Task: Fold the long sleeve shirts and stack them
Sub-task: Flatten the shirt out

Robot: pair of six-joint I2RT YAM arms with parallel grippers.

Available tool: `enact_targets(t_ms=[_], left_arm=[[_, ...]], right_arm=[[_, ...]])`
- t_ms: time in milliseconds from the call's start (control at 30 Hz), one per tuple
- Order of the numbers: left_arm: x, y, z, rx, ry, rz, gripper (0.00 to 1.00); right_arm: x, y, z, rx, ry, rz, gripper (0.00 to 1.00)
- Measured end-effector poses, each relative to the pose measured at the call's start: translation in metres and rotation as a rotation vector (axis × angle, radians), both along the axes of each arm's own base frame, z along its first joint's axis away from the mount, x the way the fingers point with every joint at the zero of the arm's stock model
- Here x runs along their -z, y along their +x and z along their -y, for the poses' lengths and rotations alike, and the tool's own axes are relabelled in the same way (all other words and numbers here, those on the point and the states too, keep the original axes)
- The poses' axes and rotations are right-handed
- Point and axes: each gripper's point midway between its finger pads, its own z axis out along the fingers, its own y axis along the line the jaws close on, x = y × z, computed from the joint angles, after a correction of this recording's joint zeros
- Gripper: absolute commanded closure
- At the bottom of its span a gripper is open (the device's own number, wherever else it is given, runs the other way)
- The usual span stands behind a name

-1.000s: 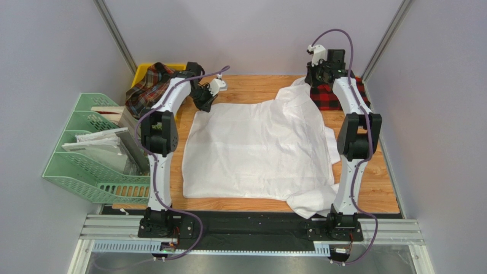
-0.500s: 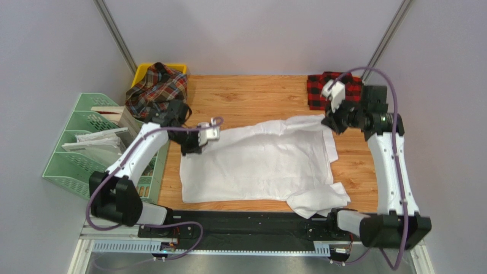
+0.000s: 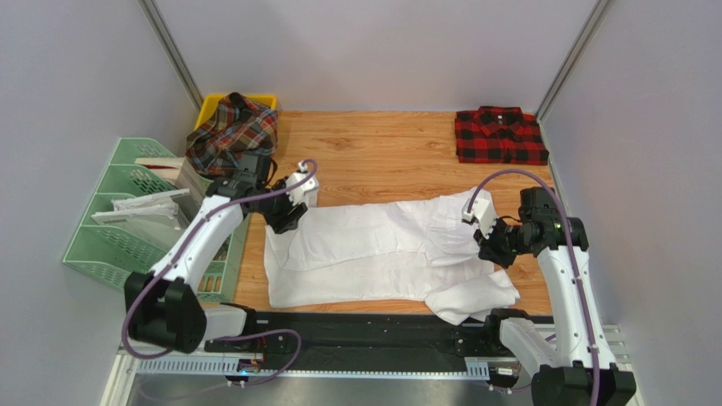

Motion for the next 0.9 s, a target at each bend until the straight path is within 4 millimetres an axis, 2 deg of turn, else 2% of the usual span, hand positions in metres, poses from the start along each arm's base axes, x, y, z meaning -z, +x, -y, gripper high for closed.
enact_targets(t_ms=[67,100,300,400,500,533,600,633,733,800,900], left_arm=[[-0.001,0.027,0.005,-0.072,-0.015,-0.012,0.2],[0.002,0.039,0.007,-0.103,-0.02,-0.018,0.2],[0.01,0.086,0.023,-0.223,0.004,-0.045,0.21],[0.016,0.102,0.036,-0.24,0.052,-0.033,0.26],[0.032,0.116,0.039,-0.268,0.117,-0.045,0.49],[0.04,0.121,0.036,-0.279,0.148,-0.056,0.68],[0.056,0.13,0.027,-0.31,0.215,-0.086,0.85],[0.062,0.133,0.022,-0.327,0.235,-0.101,1.0],[0.075,0.124,-0.009,-0.368,0.3,-0.168,1.0],[0.071,0.121,-0.035,-0.411,0.322,-0.184,0.98],[0.06,0.118,-0.065,-0.456,0.345,-0.176,0.83]], right_arm=[[0.004,0.005,0.0,0.0,0.003,-0.036,1.0],[0.006,0.006,0.0,0.0,0.004,-0.049,1.0],[0.007,0.008,0.001,0.001,0.002,-0.051,1.0],[0.007,0.008,0.001,0.003,-0.003,-0.048,1.0],[0.007,0.009,0.002,0.005,-0.007,-0.044,1.0],[0.007,0.009,0.003,0.006,-0.011,-0.044,1.0],[0.007,0.01,0.005,0.01,-0.019,-0.044,1.0],[0.007,0.009,0.005,0.01,-0.022,-0.044,1.0],[0.006,0.009,0.007,0.016,-0.036,-0.034,1.0],[0.004,0.008,0.008,0.018,-0.042,-0.019,1.0],[0.001,0.007,0.009,0.021,-0.047,-0.003,1.0]])
